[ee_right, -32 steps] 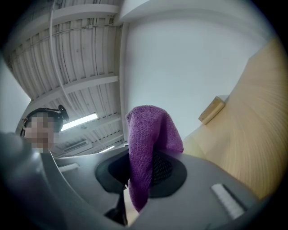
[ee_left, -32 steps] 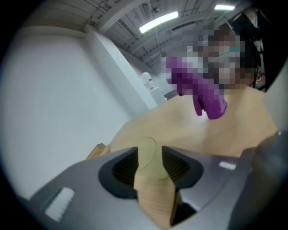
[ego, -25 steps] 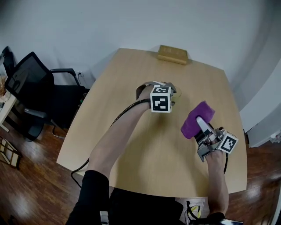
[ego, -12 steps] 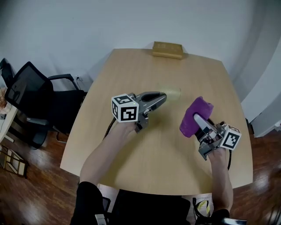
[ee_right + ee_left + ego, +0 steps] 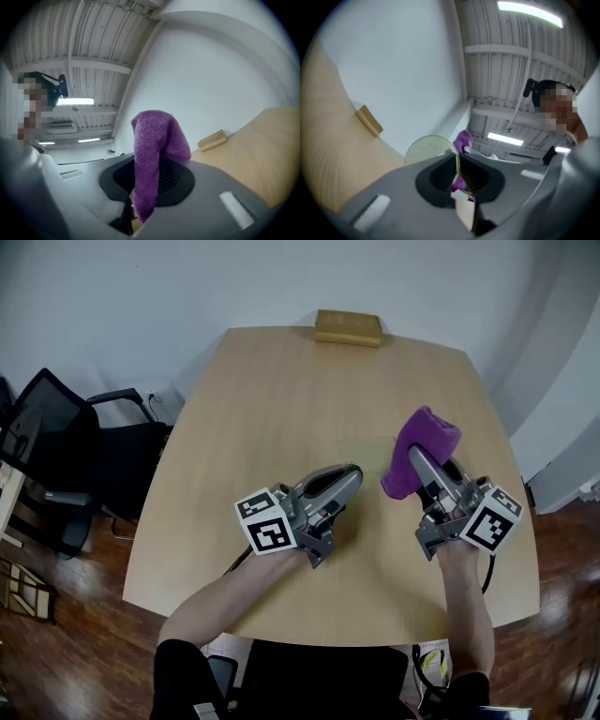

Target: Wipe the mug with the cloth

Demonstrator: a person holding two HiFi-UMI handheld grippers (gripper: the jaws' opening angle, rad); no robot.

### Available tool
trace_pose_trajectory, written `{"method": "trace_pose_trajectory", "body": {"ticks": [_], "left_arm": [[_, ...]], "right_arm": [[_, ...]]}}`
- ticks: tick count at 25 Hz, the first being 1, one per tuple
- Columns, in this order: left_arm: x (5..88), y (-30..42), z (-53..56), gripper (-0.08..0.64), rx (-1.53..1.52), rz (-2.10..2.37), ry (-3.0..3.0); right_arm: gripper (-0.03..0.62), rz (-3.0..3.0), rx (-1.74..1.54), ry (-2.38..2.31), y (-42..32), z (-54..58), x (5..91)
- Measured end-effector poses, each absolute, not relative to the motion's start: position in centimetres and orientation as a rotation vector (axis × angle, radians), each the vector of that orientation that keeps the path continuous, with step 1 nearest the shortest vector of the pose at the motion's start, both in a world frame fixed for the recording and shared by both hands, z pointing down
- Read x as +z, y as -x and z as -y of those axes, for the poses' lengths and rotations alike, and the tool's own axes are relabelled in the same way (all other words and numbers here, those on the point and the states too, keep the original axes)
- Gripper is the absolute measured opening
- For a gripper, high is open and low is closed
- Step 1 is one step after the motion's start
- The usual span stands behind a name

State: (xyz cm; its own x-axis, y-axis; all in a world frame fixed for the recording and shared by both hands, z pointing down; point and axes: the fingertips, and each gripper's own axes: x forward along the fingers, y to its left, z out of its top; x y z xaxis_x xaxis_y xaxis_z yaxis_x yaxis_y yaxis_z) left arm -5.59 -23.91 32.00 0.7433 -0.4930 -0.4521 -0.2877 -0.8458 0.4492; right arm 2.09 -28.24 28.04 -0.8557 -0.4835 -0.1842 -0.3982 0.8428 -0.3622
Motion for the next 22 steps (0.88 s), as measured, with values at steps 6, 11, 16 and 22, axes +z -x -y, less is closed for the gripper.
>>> {"method": "trace_pose_trajectory", "body": {"ticks": [6, 11, 16, 22], "left_arm": [[32.2, 4.4, 23.0, 0.046, -0.700, 0.632, -2.682], [33.1, 3.3, 22.7, 0.046, -0.522, 0.707, -2.784], [33.6, 3.0, 22.5, 0.040, -0.449, 0.712, -2.866], [33.3, 2.5, 21.9, 0.041, -0.466, 0.683, -2.894]], "right_arm": [[0.061, -2.776, -0.445, 0.774, -0.9, 28.4, 29.3], [0.061, -2.888, -0.345, 0.742, 2.3, 26.0, 29.8], [0.060, -3.010, -0.250, 0.586, 4.8, 23.1, 29.7], [0.060, -2.816, -0.197, 0.823, -3.1, 26.4, 25.0]]}}
